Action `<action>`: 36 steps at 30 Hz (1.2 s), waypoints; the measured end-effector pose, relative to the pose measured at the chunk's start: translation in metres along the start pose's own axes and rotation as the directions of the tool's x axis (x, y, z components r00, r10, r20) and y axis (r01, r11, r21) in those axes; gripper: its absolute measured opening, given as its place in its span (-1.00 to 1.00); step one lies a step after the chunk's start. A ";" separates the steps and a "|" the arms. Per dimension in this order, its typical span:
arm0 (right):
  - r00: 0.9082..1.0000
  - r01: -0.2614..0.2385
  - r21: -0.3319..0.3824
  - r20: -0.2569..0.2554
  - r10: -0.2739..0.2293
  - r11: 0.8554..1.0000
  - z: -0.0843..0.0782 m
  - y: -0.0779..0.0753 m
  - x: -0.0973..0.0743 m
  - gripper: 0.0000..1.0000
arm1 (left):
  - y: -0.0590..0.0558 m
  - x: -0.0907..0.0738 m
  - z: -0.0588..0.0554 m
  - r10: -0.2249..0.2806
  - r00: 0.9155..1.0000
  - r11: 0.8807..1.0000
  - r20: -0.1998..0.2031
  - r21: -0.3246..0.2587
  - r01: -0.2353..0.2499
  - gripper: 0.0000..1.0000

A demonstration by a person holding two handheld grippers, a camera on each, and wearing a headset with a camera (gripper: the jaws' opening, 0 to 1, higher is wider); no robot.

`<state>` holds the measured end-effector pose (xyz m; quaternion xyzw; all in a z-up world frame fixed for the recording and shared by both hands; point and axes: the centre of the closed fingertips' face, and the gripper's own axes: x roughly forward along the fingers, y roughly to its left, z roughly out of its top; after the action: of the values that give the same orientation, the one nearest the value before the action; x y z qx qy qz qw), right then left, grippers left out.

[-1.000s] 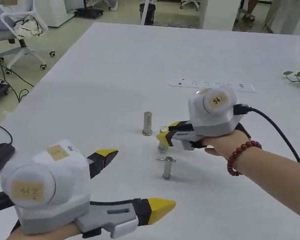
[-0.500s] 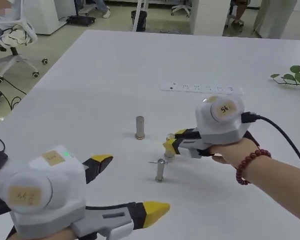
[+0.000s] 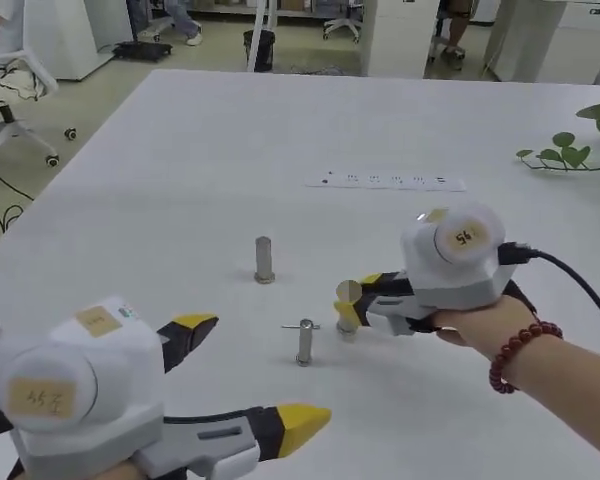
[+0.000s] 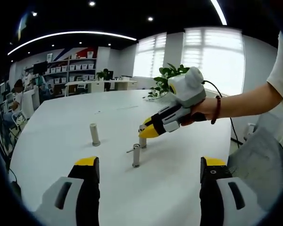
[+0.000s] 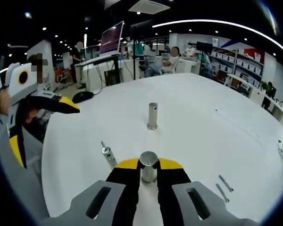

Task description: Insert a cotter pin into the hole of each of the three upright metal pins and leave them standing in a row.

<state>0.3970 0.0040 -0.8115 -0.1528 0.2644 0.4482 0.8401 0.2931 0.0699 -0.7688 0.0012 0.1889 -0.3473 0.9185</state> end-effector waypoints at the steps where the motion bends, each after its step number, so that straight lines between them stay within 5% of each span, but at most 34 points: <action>1: 1.000 0.001 -0.001 -0.001 -0.001 1.000 -0.001 0.001 -0.001 -0.73 | 0.000 0.000 0.000 -0.002 1.000 1.000 0.000 0.000 0.002 0.76; 22: 1.000 -0.005 0.013 -0.005 0.005 1.000 -0.022 0.027 -0.025 -0.73 | -0.009 0.001 0.002 -0.020 1.000 1.000 -0.004 0.014 0.020 0.74; 36: 0.999 0.037 0.049 0.011 -0.038 0.998 -0.031 0.047 -0.032 -0.73 | -0.012 0.002 0.003 -0.030 1.000 0.999 -0.002 0.019 0.030 0.72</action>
<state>0.3334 -0.0071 -0.8192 -0.1345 0.2673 0.4266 0.8535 0.2875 0.0590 -0.7653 0.0072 0.1863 -0.3626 0.9131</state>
